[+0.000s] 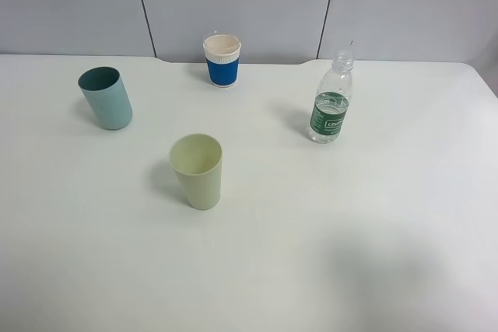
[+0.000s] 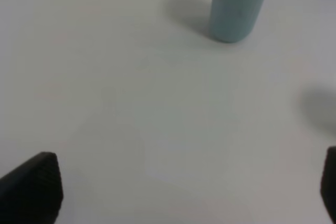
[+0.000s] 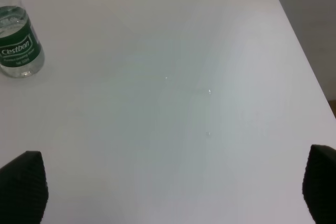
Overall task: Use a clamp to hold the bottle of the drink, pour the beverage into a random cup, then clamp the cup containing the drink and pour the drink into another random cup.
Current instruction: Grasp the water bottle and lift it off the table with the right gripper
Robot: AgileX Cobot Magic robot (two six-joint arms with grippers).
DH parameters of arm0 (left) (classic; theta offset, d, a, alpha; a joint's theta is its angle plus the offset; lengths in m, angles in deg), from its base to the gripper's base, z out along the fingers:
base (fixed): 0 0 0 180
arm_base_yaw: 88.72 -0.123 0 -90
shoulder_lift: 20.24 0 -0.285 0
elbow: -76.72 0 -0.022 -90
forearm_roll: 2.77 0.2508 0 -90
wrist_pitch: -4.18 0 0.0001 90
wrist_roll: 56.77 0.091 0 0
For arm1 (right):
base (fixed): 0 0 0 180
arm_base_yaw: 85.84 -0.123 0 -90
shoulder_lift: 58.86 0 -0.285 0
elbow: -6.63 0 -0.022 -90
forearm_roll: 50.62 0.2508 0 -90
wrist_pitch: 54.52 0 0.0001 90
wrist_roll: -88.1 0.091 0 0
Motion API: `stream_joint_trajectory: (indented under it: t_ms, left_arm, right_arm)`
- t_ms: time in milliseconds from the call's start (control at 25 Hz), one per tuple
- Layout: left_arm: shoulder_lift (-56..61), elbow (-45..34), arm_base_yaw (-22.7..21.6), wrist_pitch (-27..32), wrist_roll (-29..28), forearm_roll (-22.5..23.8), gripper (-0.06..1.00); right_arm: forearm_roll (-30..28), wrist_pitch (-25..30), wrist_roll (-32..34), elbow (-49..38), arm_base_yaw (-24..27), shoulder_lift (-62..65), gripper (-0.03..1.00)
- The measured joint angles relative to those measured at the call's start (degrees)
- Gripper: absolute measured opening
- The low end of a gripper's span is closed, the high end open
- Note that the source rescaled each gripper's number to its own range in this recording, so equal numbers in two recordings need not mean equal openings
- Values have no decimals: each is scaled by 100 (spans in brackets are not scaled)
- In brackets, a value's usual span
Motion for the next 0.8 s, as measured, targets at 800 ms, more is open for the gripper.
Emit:
stream_joint_trajectory:
  t_ms: [800]
  left_arm:
    - [0,0,0,0,0,0,100]
  right_arm:
    - [0,0,0,0,0,0,97]
